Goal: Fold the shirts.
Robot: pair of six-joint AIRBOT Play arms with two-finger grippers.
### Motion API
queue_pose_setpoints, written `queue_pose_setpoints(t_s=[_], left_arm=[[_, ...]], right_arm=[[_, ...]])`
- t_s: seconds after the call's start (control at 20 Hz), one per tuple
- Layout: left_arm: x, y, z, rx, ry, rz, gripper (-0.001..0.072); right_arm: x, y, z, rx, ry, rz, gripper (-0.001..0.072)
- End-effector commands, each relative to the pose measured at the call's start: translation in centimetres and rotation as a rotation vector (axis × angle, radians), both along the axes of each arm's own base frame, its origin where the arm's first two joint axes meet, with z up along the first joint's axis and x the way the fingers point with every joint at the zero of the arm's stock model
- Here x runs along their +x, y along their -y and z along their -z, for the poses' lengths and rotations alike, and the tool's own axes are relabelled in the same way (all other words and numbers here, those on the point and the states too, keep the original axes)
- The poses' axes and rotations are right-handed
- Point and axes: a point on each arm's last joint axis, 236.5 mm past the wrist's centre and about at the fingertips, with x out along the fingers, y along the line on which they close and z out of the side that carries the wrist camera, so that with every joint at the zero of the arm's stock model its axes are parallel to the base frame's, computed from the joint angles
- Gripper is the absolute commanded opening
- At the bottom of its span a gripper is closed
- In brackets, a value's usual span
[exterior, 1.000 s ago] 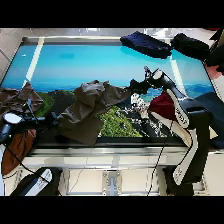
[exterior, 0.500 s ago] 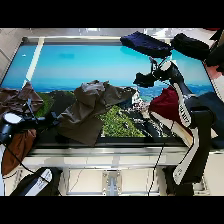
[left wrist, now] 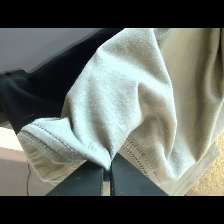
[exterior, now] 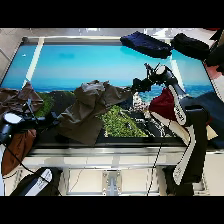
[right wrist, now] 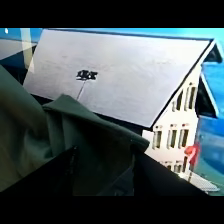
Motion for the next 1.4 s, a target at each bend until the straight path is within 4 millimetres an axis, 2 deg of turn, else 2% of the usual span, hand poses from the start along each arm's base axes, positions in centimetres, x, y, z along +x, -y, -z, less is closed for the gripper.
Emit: queue_pose_setpoints(t_s=[0.0,0.3,0.5,0.85,0.9,0.95,1.0,1.1,1.15,1.25,1.35], left_arm=[[0.0,0.0,0.0,0.001,0.001,0.0,0.0014],[0.0,0.0,0.0,0.001,0.002,0.0,0.0014],[0.0,0.0,0.0,0.001,0.001,0.0,0.0014],[0.0,0.0,0.0,0.001,0.001,0.0,0.0014],[0.0,0.0,0.0,0.001,0.001,0.0,0.0014],[0.1,0.0,-0.1,-0.001,0.003,-0.001,0.0014],[0.3,0.1,-0.3,-0.006,0.01,-0.004,0.0014],[1.3,0.0,-2.2,0.007,0.063,0.019,0.0014],[2.1,-0.2,-4.2,0.027,0.115,0.041,0.0013],[3.8,-0.6,-9.3,0.068,0.234,0.062,0.0014],[4.0,-0.1,-14.9,0.102,0.339,0.107,0.0013]], right_arm=[[0.1,0.0,0.3,-0.005,0.0,0.002,0.039],[2.1,2.2,-2.7,-0.018,0.074,0.021,0.039],[0.5,2.2,-0.4,-0.042,0.003,-0.011,0.0391],[-0.8,-0.8,2.0,-0.044,-0.038,-0.067,0.0382],[-1.0,-1.3,2.0,-0.039,-0.042,-0.076,0.0324],[-1.2,-1.5,1.6,-0.029,-0.048,-0.082,0.0103],[-1.5,-1.8,1.0,-0.021,-0.05,-0.097,0.002],[-2.1,-1.7,-2.0,-0.022,-0.047,-0.147,0.0018],[-2.3,-1.5,-4.1,-0.025,-0.032,-0.168,0.0017],[-3.0,-0.8,-9.8,-0.035,0.035,-0.192,0.0017],[-4.9,-0.5,-16.7,-0.04,0.119,-0.22,0.0017]])
